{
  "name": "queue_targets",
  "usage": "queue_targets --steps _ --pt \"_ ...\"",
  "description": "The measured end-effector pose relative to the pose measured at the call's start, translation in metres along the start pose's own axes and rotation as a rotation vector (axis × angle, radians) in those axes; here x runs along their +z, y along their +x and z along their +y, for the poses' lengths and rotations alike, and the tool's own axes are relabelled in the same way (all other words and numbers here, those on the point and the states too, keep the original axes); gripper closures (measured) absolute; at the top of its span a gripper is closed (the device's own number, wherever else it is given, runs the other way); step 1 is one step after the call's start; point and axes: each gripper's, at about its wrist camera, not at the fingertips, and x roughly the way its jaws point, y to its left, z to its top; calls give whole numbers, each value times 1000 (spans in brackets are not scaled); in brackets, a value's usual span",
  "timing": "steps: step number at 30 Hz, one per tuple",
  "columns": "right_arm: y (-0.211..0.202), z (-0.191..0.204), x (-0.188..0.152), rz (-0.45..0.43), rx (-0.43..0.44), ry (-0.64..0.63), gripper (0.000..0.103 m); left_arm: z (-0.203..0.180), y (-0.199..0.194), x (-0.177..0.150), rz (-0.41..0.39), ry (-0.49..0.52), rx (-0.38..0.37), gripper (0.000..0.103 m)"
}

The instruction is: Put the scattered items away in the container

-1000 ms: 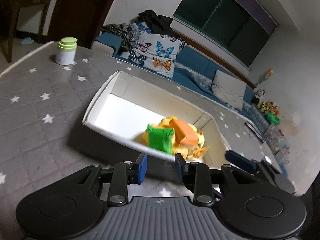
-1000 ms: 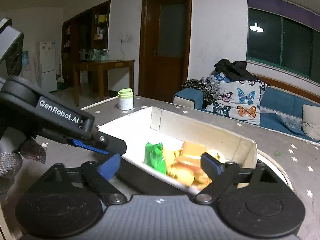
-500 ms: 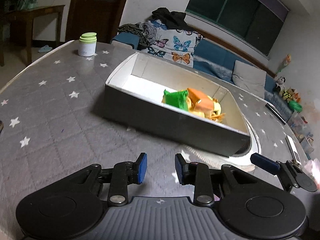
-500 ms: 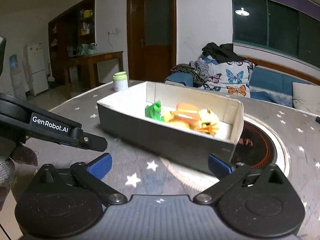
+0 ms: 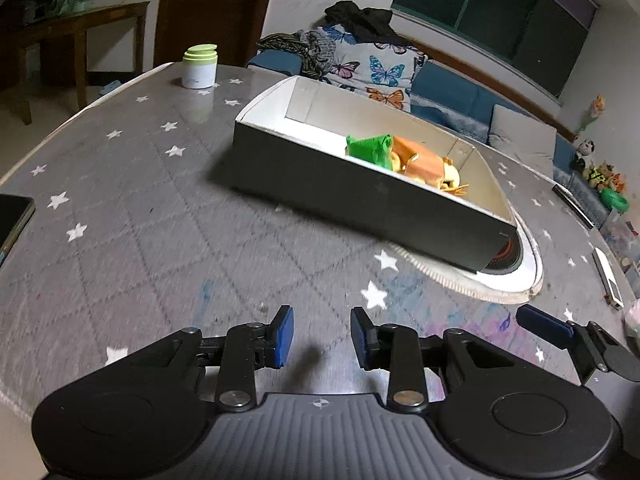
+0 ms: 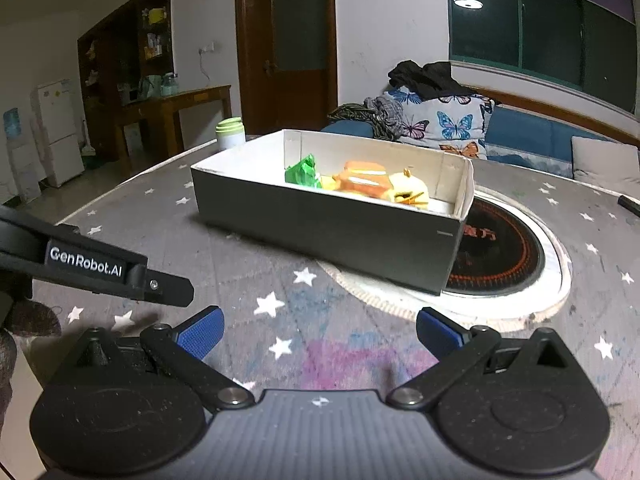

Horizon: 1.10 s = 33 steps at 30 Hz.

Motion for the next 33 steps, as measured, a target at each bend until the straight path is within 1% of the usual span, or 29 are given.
queue_targets --steps 6,9,14,23,33 --pt "-4 -1 -5 5 -7 20 0 -6 -3 -9 -12 21 53 69" --pt "-7 -1 -7 6 -10 27 0 -6 -6 -13 -20 21 64 69" --pt "-12 1 -8 0 -12 29 0 -9 -12 -21 -77 45 101 69" --pt "-23 8 -12 -12 -10 12 0 -9 -18 -28 -54 47 74 71" --pt "-31 13 -15 -21 -7 -7 0 -12 -28 -34 -76 46 84 71"
